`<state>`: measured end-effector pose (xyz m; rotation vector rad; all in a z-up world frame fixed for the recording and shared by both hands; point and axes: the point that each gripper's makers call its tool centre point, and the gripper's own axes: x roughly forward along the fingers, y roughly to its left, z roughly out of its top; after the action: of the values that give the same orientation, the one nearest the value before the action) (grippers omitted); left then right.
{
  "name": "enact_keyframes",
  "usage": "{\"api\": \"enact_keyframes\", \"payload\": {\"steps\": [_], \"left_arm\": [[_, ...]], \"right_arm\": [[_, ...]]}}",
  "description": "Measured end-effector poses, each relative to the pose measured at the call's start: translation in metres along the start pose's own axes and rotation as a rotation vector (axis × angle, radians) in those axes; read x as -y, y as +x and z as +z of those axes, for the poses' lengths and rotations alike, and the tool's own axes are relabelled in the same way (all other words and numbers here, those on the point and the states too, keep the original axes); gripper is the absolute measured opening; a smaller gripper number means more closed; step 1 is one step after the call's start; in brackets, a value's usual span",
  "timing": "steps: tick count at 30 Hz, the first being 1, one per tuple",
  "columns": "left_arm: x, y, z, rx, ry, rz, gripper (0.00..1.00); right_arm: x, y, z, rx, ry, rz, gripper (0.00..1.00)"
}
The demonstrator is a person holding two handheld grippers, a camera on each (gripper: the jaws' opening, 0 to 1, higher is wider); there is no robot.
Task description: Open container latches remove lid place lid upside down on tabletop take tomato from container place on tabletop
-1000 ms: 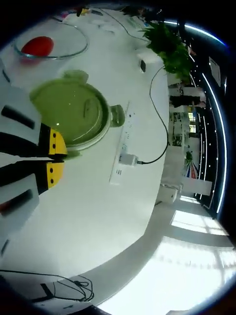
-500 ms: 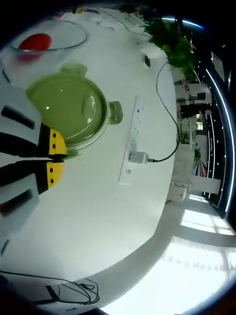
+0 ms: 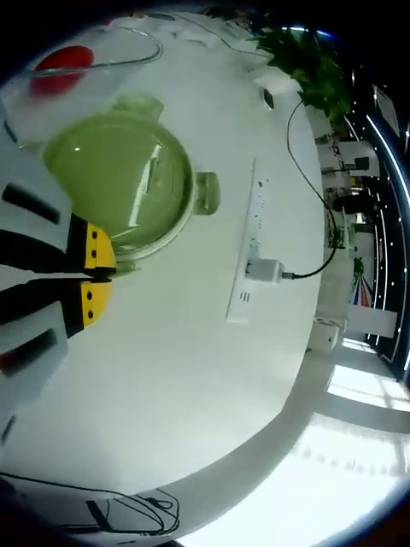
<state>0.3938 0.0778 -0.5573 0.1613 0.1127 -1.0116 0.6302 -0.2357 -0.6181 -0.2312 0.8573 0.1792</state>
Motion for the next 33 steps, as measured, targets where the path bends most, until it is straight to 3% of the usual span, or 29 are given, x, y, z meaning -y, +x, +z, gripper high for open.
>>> {"api": "enact_keyframes", "payload": {"steps": [13, 23, 33], "left_arm": [[0.0, -0.001, -0.001, -0.003, 0.003, 0.0, 0.45], [0.0, 0.0, -0.001, -0.004, 0.006, 0.001, 0.45], [0.0, 0.001, -0.001, -0.006, 0.009, 0.003, 0.45]], "right_arm": [[0.001, 0.006, -0.005, -0.021, -0.039, -0.021, 0.0], [0.006, 0.01, -0.008, -0.006, 0.106, 0.046, 0.0], [0.008, 0.017, -0.002, 0.002, 0.083, 0.04, 0.0]]}}
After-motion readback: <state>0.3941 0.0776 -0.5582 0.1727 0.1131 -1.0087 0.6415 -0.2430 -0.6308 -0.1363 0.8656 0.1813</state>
